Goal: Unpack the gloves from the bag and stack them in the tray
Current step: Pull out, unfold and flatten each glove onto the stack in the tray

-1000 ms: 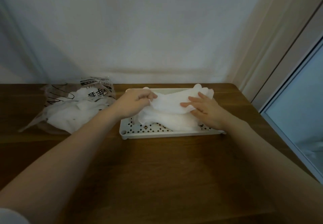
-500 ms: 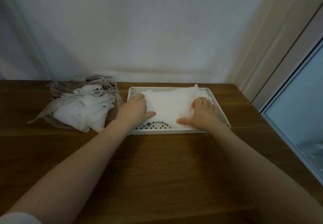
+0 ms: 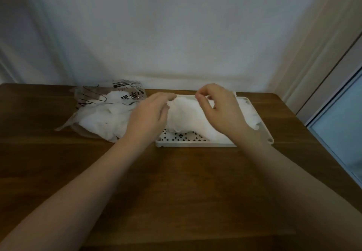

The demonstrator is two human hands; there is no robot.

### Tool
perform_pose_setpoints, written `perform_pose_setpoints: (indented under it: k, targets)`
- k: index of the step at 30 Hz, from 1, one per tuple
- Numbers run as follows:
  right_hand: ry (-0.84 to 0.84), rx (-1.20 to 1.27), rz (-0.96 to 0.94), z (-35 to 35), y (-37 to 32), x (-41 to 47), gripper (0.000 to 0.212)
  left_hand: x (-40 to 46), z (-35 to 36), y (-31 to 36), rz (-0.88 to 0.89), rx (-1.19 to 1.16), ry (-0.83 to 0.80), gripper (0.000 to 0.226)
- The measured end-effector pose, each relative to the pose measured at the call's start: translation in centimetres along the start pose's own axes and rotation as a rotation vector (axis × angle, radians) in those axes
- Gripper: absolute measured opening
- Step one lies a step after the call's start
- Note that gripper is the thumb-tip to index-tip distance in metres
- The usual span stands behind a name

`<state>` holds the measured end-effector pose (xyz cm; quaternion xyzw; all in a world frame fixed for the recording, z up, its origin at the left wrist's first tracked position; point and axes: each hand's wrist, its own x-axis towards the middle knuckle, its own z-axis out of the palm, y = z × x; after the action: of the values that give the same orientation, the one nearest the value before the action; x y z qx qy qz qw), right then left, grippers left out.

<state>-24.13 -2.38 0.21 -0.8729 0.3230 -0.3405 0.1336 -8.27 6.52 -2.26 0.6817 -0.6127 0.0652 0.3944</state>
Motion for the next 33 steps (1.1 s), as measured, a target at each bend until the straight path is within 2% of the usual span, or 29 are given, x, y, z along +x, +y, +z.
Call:
perform_pose_setpoints:
  k: [2, 4, 6, 7, 9, 12, 14, 15, 17, 19, 22, 24, 27, 33]
  targets:
    - [-0.002, 0.072, -0.153, 1.5, -3.3, -0.2, 0.023, -0.2, -2.2, -0.6, 0.040, -0.014, 0.140, 0.030]
    - [-0.055, 0.095, -0.303, 3.6, -5.8, -0.7, 0.025, -0.8, -4.1, -2.0, 0.049, -0.017, 0.181, 0.027]
    - [-0.260, 0.002, -0.397, 6.2, -7.4, -1.1, 0.024, -1.7, -5.2, -3.5, 0.038, 0.000, 0.161, 0.031]
    - [-0.386, -0.063, -0.397, 7.5, -7.9, -1.1, 0.024, -2.2, -5.4, -4.4, 0.040, 0.032, 0.134, 0.033]
    - [-0.601, -0.108, -0.255, 10.0, -8.7, -0.4, 0.028, -3.2, -5.8, -6.2, 0.061, 0.185, 0.081, 0.033]
    - [-0.705, -0.154, -0.050, 12.8, -8.9, 1.1, 0.039, -3.6, -6.1, -8.2, 0.037, 0.333, -0.030, 0.015]
    - [-0.680, -0.292, -0.033, 14.0, -8.4, 1.7, 0.045, -3.6, -6.1, -8.8, 0.022, 0.334, -0.122, 0.007]
    - [-0.661, -0.323, -0.026, 14.5, -8.3, 1.7, 0.040, -3.8, -6.2, -9.2, 0.021, 0.337, -0.170, 0.008]
    - [-0.602, -0.278, 0.008, 14.5, -7.8, 1.8, 0.023, -3.7, -6.1, -9.5, 0.037, 0.353, -0.231, 0.015]
    - [-0.539, -0.202, 0.053, 14.0, -7.3, 1.9, 0.021, -3.7, -5.9, -9.9, 0.035, 0.389, -0.249, 0.020]
    - [-0.482, -0.113, 0.024, 12.9, -7.0, 2.2, 0.020, -3.5, -5.3, -10.1, -0.007, 0.481, -0.272, 0.030]
    - [-0.423, 0.084, 0.066, 12.2, -7.1, 2.4, 0.018, -3.2, -4.8, -9.8, -0.057, 0.506, -0.273, 0.036]
    - [-0.351, 0.538, 0.273, 11.2, -7.6, 2.8, 0.016, -2.6, -4.4, -9.5, -0.132, 0.528, -0.275, 0.034]
    - [-0.218, 1.148, 0.507, 9.9, -7.8, 3.5, 0.032, -2.7, -4.0, -9.5, -0.123, 0.494, -0.225, 0.036]
